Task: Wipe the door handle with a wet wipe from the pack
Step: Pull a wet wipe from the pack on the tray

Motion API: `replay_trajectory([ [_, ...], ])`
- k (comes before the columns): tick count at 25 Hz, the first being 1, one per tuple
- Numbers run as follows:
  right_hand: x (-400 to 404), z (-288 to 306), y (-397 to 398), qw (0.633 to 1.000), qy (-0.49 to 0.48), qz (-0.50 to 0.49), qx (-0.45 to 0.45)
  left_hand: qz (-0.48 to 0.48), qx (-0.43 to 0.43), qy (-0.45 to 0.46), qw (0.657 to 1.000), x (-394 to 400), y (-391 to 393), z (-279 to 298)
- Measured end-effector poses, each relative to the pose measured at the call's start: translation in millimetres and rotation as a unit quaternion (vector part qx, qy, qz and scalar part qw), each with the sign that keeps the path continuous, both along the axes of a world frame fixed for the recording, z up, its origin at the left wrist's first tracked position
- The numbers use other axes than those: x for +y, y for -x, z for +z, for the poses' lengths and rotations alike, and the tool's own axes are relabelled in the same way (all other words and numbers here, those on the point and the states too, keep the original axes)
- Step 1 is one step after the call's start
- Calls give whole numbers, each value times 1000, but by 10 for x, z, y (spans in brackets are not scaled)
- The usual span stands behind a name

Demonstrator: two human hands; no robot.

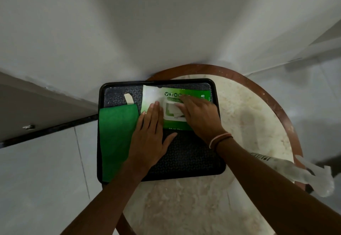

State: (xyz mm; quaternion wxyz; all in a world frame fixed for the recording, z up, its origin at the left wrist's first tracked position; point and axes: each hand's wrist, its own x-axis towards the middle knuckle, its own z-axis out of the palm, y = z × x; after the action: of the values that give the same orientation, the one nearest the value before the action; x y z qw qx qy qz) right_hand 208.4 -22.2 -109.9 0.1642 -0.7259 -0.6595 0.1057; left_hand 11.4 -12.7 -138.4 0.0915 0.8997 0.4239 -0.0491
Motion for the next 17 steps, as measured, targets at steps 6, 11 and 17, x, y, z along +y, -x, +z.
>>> replay_trajectory([
  [6, 446, 181, -334, 945, 148, -47, 288, 23, -99, -64, 993, 137, -108, 104],
  [11, 442, 164, -329, 941, 146, -34, 302, -5, -93, -50, 994, 329, -341, 190],
  [17, 267, 604, -311, 937, 116, -72, 321, 74, -188, -9, 979, 118, -184, 739],
])
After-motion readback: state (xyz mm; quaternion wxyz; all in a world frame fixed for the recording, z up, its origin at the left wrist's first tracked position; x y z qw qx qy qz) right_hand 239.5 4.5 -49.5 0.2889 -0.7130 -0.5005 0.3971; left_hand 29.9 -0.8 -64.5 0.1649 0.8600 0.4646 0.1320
